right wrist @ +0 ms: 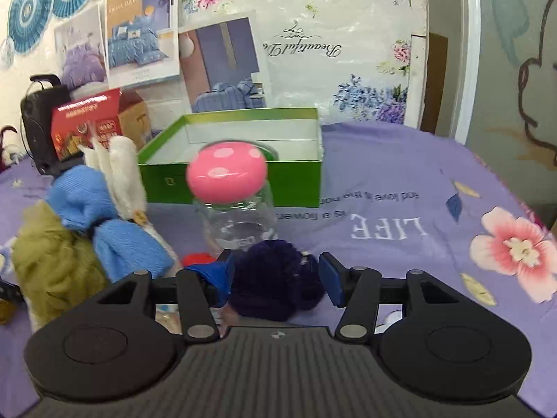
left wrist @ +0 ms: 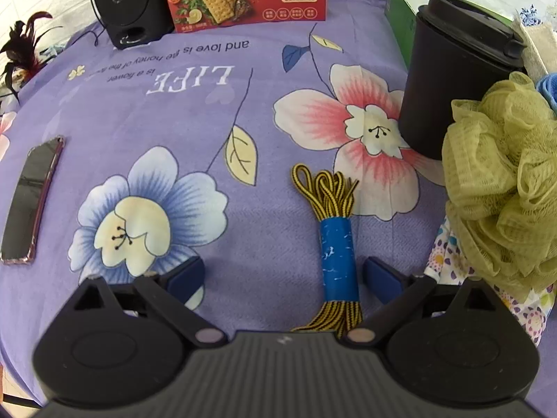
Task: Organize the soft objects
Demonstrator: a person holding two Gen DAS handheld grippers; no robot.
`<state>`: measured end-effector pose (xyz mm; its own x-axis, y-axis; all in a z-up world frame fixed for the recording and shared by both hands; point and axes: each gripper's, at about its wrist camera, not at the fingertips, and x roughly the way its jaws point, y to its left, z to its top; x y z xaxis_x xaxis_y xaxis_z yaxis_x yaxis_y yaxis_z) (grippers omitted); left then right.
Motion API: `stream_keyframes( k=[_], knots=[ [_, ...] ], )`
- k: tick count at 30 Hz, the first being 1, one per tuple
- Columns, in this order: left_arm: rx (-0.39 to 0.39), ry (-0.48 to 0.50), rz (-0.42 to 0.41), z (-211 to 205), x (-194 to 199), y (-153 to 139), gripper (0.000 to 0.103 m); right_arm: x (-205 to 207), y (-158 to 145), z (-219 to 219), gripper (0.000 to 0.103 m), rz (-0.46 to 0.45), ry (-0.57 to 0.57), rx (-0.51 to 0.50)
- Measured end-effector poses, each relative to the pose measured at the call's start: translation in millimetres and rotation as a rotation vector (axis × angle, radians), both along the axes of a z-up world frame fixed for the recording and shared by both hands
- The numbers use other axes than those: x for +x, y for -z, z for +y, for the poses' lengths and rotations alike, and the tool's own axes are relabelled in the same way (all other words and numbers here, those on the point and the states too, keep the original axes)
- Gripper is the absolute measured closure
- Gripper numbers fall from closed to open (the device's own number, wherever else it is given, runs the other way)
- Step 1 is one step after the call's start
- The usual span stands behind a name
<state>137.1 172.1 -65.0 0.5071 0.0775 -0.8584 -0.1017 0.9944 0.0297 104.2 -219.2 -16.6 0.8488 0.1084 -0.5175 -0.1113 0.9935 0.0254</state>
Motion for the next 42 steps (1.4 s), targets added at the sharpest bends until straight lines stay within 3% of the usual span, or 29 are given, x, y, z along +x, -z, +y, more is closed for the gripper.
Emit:
stream_keyframes(
  k=[4,11,15,20,21,24,29,32,36,39,42],
  knots=[
    [0.002,0.004,-0.001,-1.0,1.4,1.2,0.005,-6.5,8.3,-18.5,0.063,0.092,0.003,0.059],
    [0.006,0.007,0.000,-2.2,2.6,2.2,0.005,-18.9,29.5,11.3,0.061,0.078,0.096,0.089],
    [0.007,0.013,-0.004,-2.0,2.5,2.8,0.005,-15.1,41.5,31.3,0.059,0.065,0.163,-0.123],
    [0.005,0.020,-0.007,-1.8,2.6,2.5,0.005,-11.7,55.7,22.6,0.052,0.085,0.184,-0.182],
    [0.004,0.020,-0.008,-1.7,2.5,2.4,0.005,-10.2,58.4,19.0,0.051,0.098,0.193,-0.182],
    [0.002,0.024,-0.012,-1.4,2.1,2.3,0.005,-7.1,62.4,-4.3,0.050,0.118,0.193,-0.043],
    [0.003,0.025,-0.010,-1.6,2.0,1.8,0.005,-2.7,56.6,-15.9,0.049,0.136,0.189,-0.002],
    [0.006,0.027,-0.005,-2.0,1.9,1.6,0.005,-2.6,53.5,-25.3,0.048,0.166,0.198,0.073],
    [0.005,0.031,0.003,-2.1,3.8,1.3,0.005,-34.5,40.1,-23.7,0.048,0.222,0.125,0.082],
    [0.016,0.043,-0.001,-3.6,3.2,1.7,0.005,-54.5,17.8,-36.0,0.048,0.143,0.074,0.061],
    [0.010,0.040,-0.001,-2.5,3.1,2.4,0.005,-41.7,0.0,-60.4,0.048,0.085,0.048,-0.047]
  ],
)
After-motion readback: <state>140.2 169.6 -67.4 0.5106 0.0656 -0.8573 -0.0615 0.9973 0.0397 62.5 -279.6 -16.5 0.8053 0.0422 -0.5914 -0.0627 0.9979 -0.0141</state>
